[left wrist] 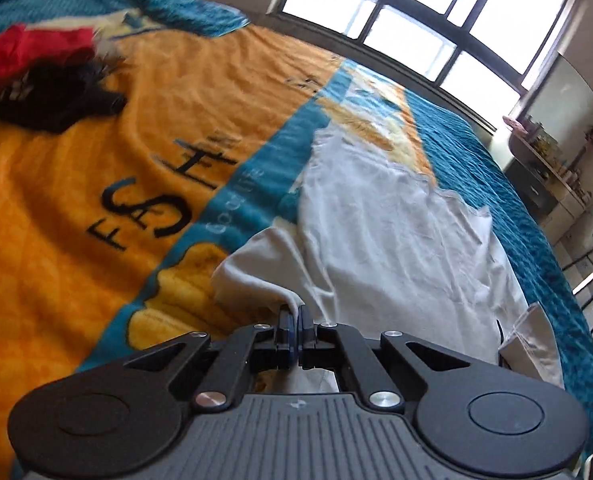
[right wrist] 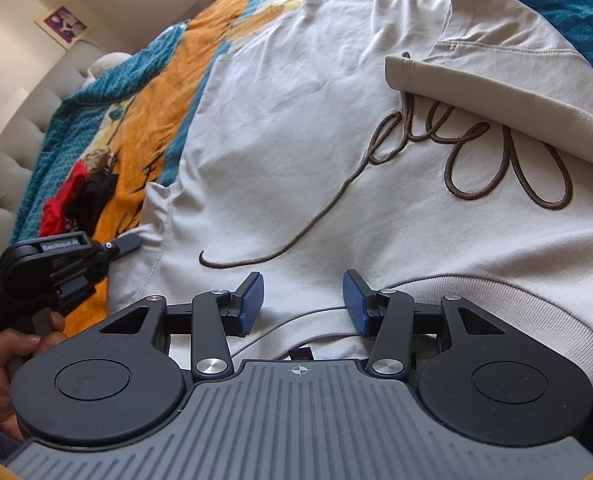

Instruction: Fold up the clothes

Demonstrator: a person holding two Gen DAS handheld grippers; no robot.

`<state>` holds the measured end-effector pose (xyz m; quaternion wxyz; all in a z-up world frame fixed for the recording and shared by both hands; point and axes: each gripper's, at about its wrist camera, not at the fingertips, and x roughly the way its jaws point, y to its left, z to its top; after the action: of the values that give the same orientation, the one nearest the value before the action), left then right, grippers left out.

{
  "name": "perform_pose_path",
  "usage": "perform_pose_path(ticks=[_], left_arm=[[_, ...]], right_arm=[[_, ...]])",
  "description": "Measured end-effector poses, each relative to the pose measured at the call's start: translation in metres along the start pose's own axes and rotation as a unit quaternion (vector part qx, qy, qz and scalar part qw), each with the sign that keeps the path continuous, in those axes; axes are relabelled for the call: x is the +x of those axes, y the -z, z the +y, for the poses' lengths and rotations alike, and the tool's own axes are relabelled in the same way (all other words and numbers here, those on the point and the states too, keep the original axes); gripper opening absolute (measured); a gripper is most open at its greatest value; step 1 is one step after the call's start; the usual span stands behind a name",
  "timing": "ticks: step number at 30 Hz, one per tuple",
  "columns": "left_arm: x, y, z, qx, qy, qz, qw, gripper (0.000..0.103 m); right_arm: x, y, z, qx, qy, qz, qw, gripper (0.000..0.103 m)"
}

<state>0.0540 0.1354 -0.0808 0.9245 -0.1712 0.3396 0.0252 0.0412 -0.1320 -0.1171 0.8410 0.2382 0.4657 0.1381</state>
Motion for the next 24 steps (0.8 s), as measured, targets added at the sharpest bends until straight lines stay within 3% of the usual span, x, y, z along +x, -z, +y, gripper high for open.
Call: perform_pose_path(ticks=[2, 3, 4, 6, 8, 11, 13, 15, 17, 20, 24], left_arm=[[-0.001, 0.007, -0.039, 0.111, 0.015, -0.008, 0.9936, 0.0], [0.001, 0.013, -0.06, 0.178, 0.028, -0.004, 0.9836, 0.0], [0.004, 0.021, -0.07, 0.21, 0.028, 0.009, 0.9773, 0.002], [0.01, 0.036, -0.089, 0.272, 0.03, 0.036, 0.9611, 0.016], [0.016, 0.052, -0.108, 0.333, 0.031, 0.063, 0.9403, 0.019], [-0.006, 0.037, -0.074, 0.234, 0.05, 0.054, 0.9694, 0.046], [-0.02, 0.022, -0.038, 0.13, 0.057, 0.051, 0.9886, 0.046], [-0.027, 0.008, -0.003, 0.019, 0.052, 0.055, 0.997, 0.046], [-0.028, -0.004, 0.032, -0.095, 0.034, 0.066, 0.9927, 0.044], [-0.015, -0.01, 0.058, -0.185, 0.061, 0.089, 0.9769, 0.043], [0.023, -0.011, 0.05, -0.189, 0.077, 0.123, 0.9712, 0.042]], right_arm=[[0.0, 0.0, -0.002, 0.004, -0.002, -0.001, 1.0, 0.05], [0.0, 0.0, -0.003, 0.008, -0.004, -0.001, 1.0, 0.05], [0.0, 0.0, -0.003, 0.012, -0.005, -0.001, 1.0, 0.05], [0.001, -0.001, -0.005, 0.02, -0.008, 0.0, 1.0, 0.051], [0.001, -0.003, -0.007, 0.024, -0.005, 0.002, 1.0, 0.045], [-0.003, -0.004, -0.01, 0.028, -0.018, 0.004, 0.999, 0.051], [-0.005, -0.004, -0.011, 0.028, -0.023, 0.002, 0.999, 0.055], [-0.008, -0.004, -0.012, 0.03, -0.029, 0.001, 0.999, 0.055], [-0.012, -0.004, -0.013, 0.035, -0.035, -0.005, 0.999, 0.055], [-0.018, -0.004, -0.017, 0.048, -0.042, -0.01, 0.998, 0.056], [-0.019, -0.004, -0.021, 0.054, -0.041, -0.006, 0.998, 0.056]])
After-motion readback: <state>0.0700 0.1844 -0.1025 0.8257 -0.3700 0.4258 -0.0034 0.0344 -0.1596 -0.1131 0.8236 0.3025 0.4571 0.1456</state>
